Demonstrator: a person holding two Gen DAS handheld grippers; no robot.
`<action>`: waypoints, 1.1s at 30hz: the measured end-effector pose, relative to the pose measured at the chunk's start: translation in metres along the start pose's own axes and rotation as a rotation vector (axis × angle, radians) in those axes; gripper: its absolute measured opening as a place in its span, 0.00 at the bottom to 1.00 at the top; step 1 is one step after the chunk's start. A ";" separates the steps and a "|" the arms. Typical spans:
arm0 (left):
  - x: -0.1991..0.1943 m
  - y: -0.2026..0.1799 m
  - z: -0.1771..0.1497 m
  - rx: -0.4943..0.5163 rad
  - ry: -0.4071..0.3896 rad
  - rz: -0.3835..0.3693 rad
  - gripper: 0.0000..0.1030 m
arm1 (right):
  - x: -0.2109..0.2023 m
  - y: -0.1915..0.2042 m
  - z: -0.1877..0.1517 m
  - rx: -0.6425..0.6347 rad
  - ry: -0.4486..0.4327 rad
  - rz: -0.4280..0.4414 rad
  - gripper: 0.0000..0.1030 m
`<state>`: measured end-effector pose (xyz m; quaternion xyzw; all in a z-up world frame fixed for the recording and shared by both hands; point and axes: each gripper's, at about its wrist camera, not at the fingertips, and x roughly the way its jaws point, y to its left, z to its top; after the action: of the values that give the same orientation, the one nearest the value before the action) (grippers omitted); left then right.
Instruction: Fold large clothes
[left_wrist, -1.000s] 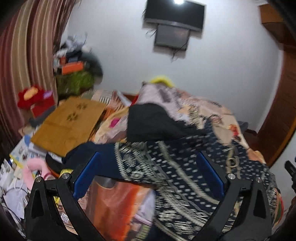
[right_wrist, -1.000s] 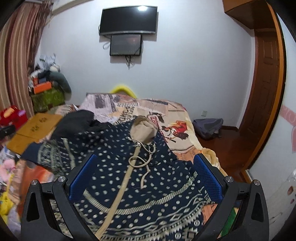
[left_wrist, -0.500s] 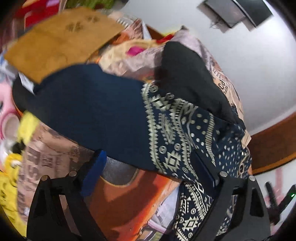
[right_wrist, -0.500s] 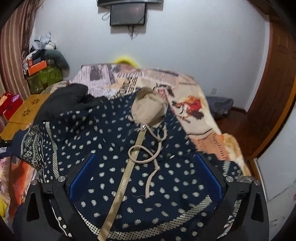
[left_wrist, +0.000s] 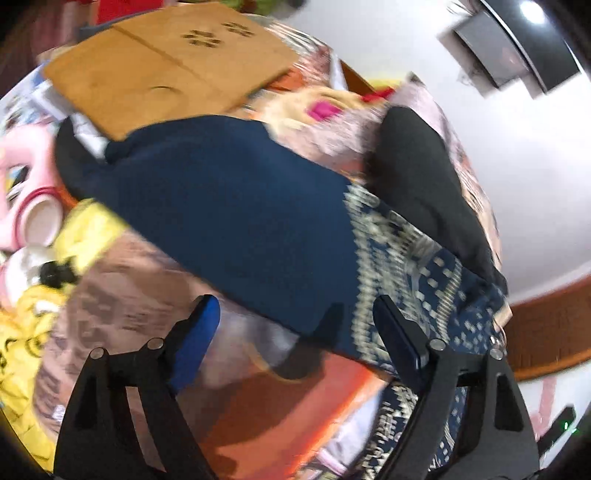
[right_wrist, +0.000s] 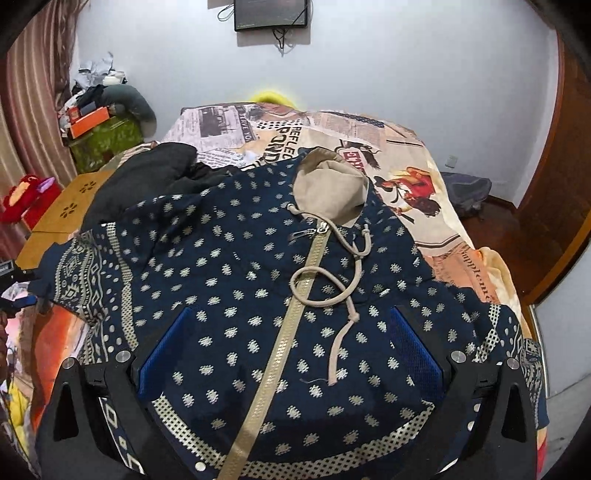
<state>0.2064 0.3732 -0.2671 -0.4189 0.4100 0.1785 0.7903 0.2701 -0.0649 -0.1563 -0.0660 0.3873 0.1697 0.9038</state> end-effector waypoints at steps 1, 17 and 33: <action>0.002 0.010 0.004 -0.032 0.004 -0.007 0.79 | 0.000 0.001 -0.001 0.000 0.002 0.007 1.00; -0.011 -0.068 0.033 0.289 -0.246 0.290 0.02 | -0.012 -0.004 -0.001 -0.007 -0.002 -0.004 1.00; -0.063 -0.307 -0.041 0.659 -0.258 -0.229 0.02 | -0.038 -0.038 0.000 -0.003 -0.052 -0.033 1.00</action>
<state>0.3399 0.1648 -0.0711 -0.1590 0.2930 -0.0014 0.9428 0.2588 -0.1103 -0.1291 -0.0694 0.3625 0.1569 0.9160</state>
